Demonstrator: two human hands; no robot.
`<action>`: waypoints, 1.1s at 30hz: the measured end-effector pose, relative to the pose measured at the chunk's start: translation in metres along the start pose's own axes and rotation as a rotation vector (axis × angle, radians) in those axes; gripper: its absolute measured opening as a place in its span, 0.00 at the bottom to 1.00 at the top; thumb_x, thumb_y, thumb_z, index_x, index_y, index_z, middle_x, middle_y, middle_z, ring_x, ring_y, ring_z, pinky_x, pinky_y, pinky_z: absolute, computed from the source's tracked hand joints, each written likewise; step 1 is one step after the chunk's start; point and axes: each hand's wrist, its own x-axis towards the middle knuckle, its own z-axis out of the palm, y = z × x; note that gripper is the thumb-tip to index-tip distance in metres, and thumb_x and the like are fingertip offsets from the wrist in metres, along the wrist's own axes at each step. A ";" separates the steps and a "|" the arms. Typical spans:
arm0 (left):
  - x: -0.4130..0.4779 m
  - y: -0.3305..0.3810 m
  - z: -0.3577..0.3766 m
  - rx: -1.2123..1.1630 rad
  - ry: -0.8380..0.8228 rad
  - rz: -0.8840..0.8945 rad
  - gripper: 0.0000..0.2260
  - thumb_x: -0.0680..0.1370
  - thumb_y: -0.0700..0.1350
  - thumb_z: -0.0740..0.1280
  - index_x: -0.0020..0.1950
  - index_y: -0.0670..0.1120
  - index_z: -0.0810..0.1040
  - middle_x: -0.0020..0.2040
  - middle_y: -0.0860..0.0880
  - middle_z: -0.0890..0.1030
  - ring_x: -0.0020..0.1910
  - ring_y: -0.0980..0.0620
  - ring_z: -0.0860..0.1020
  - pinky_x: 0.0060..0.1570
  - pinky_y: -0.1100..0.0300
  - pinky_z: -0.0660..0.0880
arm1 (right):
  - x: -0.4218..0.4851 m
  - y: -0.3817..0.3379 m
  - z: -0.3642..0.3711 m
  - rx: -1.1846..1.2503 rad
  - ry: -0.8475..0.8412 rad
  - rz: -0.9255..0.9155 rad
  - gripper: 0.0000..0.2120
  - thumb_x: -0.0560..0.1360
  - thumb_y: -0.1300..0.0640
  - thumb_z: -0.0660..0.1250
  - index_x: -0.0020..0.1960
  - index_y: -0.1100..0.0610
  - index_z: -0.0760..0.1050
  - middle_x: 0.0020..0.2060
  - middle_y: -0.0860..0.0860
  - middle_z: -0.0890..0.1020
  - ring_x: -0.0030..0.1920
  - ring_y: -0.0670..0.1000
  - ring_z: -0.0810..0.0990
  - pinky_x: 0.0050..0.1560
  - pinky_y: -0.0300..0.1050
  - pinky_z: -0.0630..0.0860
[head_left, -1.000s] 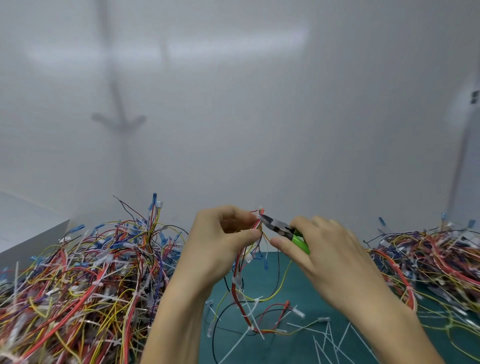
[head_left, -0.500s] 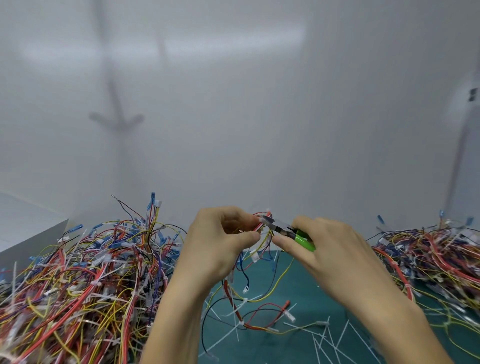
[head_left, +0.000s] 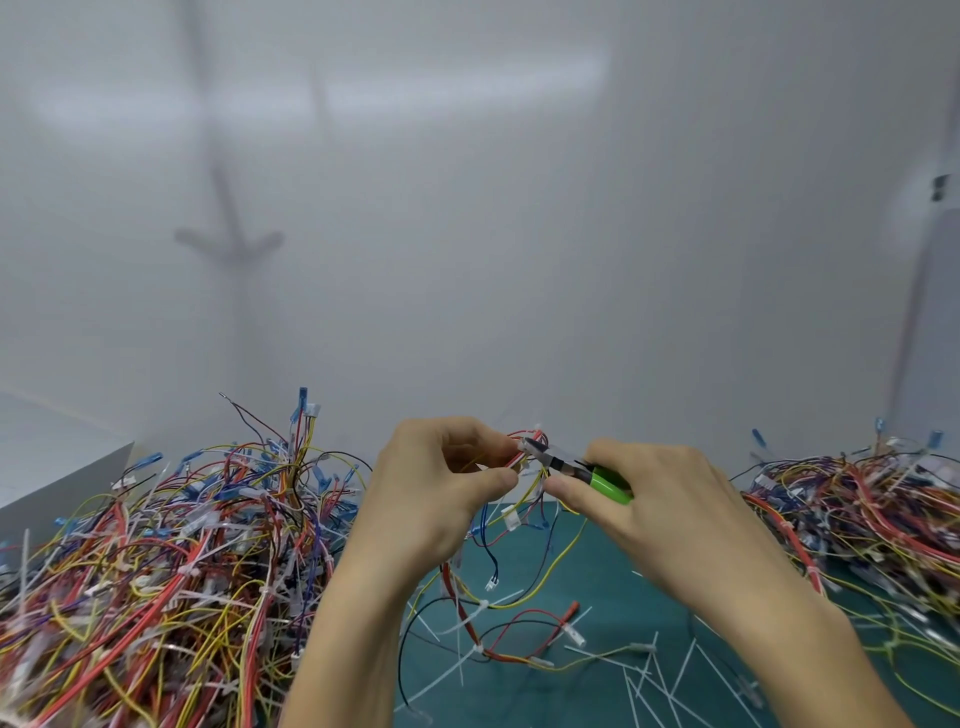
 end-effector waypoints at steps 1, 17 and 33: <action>0.000 0.000 0.000 0.003 -0.001 0.001 0.09 0.71 0.38 0.76 0.40 0.52 0.85 0.37 0.56 0.86 0.39 0.59 0.83 0.48 0.59 0.79 | 0.000 0.000 0.000 -0.003 -0.001 0.001 0.29 0.69 0.24 0.49 0.37 0.50 0.66 0.29 0.49 0.71 0.35 0.49 0.72 0.32 0.40 0.64; 0.000 0.001 -0.001 0.019 -0.006 0.000 0.08 0.70 0.37 0.76 0.40 0.51 0.86 0.37 0.55 0.86 0.40 0.57 0.83 0.51 0.53 0.81 | -0.001 0.001 0.001 0.008 0.010 0.006 0.30 0.68 0.23 0.51 0.41 0.50 0.71 0.29 0.49 0.73 0.37 0.50 0.73 0.31 0.39 0.64; 0.003 -0.001 -0.001 -0.266 0.199 -0.040 0.09 0.71 0.34 0.75 0.43 0.48 0.84 0.37 0.55 0.86 0.36 0.63 0.82 0.37 0.73 0.75 | 0.001 -0.011 -0.006 0.290 0.079 0.203 0.25 0.71 0.34 0.67 0.32 0.56 0.69 0.22 0.46 0.71 0.26 0.48 0.64 0.28 0.40 0.63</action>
